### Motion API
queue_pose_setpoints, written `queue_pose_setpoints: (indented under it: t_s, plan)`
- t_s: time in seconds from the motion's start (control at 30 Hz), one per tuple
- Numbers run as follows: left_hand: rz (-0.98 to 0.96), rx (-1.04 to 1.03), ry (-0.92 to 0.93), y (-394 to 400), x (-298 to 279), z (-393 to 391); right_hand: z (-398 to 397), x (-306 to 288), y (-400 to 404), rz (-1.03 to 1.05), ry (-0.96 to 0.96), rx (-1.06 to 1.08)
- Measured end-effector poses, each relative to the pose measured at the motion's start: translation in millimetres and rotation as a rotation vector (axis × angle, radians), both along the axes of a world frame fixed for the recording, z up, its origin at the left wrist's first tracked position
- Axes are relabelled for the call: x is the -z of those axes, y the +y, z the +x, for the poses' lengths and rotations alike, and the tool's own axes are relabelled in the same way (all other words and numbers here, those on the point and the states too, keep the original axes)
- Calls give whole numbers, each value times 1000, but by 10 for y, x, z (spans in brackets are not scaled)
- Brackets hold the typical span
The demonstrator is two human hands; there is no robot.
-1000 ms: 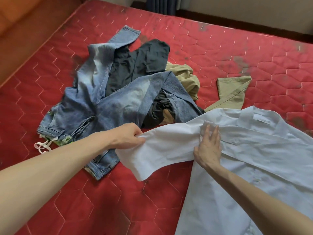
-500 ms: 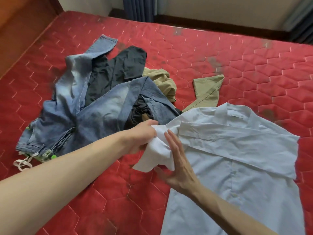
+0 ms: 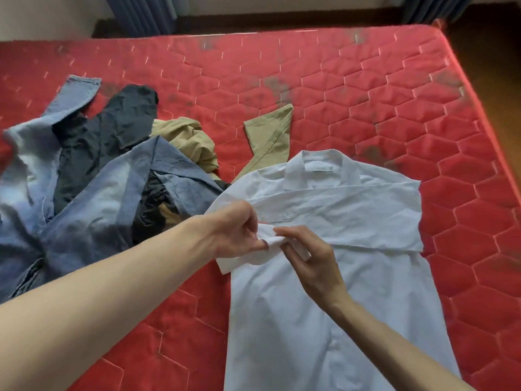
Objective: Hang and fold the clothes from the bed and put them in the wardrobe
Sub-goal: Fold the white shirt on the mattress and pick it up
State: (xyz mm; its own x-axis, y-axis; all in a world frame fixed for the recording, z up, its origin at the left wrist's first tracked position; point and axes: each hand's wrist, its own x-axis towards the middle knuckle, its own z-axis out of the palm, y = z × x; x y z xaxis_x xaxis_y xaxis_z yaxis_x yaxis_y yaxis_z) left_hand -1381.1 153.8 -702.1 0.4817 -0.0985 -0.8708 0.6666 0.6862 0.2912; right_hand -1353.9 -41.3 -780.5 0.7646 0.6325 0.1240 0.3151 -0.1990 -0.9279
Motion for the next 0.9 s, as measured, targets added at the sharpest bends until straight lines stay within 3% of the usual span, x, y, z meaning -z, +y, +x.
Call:
queue_pose_setpoints:
  t_s: [0.2, 0.33, 0.4, 0.47, 0.53, 0.6, 0.67, 0.77, 0.9]
  plan:
    - [488, 626, 9, -182, 266, 433, 556, 34, -277, 45, 578, 214]
    - [751, 932, -101, -165, 522, 626, 888, 294, -389, 133, 1112, 303]
    - [919, 1026, -177, -146, 703, 696, 1013, 522, -436, 96, 1255, 342]
    - [1146, 1100, -242, -144, 871, 735, 1071, 767, -447, 8, 1259, 479]
    - [1315, 1137, -306, -130, 1009, 744, 1070, 937, -419, -53, 1138, 646]
    - [1311, 1131, -342, -92, 1116, 733, 1010, 1000, -406, -141, 849, 665]
    - [1310, 1141, -342, -43, 1223, 699, 900, 987, -417, -220, 499, 533]
    - [1420, 1149, -405, 9, 1362, 632, 747, 1083, -442, -437, -10, 173]
    - [1461, 1177, -525, 53, 1397, 548, 630, 1359, -471, -747, -403, -118]
